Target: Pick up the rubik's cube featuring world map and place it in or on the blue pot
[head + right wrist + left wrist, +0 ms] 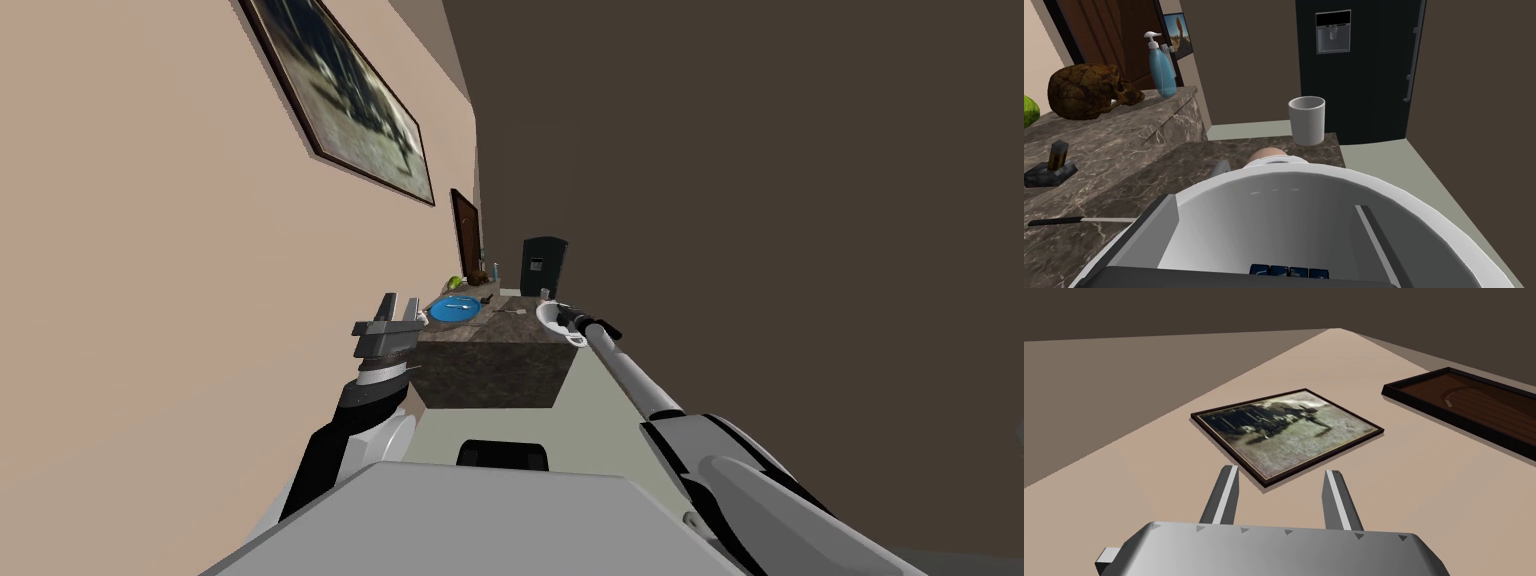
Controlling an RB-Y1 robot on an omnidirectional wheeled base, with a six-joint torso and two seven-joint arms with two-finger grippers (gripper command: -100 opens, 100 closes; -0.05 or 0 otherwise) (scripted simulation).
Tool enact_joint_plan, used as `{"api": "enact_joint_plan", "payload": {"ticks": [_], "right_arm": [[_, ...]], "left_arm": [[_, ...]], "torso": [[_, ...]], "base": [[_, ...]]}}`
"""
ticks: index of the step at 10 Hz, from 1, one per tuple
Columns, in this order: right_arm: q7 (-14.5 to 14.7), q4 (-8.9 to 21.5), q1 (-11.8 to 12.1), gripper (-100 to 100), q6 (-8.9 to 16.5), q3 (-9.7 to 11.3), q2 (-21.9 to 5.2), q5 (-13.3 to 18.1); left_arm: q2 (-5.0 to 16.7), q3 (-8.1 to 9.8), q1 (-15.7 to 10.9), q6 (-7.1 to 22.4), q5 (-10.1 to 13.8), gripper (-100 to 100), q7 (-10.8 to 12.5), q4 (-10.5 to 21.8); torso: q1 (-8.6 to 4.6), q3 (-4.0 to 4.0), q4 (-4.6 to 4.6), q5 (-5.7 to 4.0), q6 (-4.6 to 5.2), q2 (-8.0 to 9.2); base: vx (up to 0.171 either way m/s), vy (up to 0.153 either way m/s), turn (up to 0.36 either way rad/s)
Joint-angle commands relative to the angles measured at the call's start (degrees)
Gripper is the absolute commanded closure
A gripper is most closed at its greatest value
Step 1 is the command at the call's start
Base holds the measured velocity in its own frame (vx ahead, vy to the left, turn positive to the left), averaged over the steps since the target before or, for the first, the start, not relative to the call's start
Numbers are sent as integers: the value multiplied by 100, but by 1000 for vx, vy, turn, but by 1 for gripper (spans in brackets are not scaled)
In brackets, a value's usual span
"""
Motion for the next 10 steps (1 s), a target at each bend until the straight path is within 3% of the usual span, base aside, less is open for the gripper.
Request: {"api": "enact_joint_plan", "payload": {"ticks": [1, 3, 4, 5, 10], "right_arm": [[-82, -11, -65, -100, 163, -4, -201, -92], [-178, 3, -168, -100, 360, -7, -439, -209], [-122, -22, -109, -100, 272, -7, -365, -183], [-143, -23, -115, 0, 300, -10, -381, -185], [-141, -23, -115, 0, 298, -9, -378, -185]], "left_arm": [[0, 0, 0, 0, 0, 0, 0, 0], [0, 0, 0, 0, 0, 0, 0, 0], [0, 0, 0, 0, 0, 0, 0, 0], [0, 0, 0, 0, 0, 0, 0, 0], [0, 0, 0, 0, 0, 0, 0, 0]], "torso": [[0, 0, 0, 0, 0, 0], [14, -1, 0, 3, 0, -3], [22, -2, 0, 5, 0, -4], [9, -1, -1, 2, -2, -2], [-11, 1, 0, -3, 0, 2]], "base": [[9, 60, -52], [19, 85, -55], [8, 45, -19], [1, 8, 3], [0, 0, 0]]}}
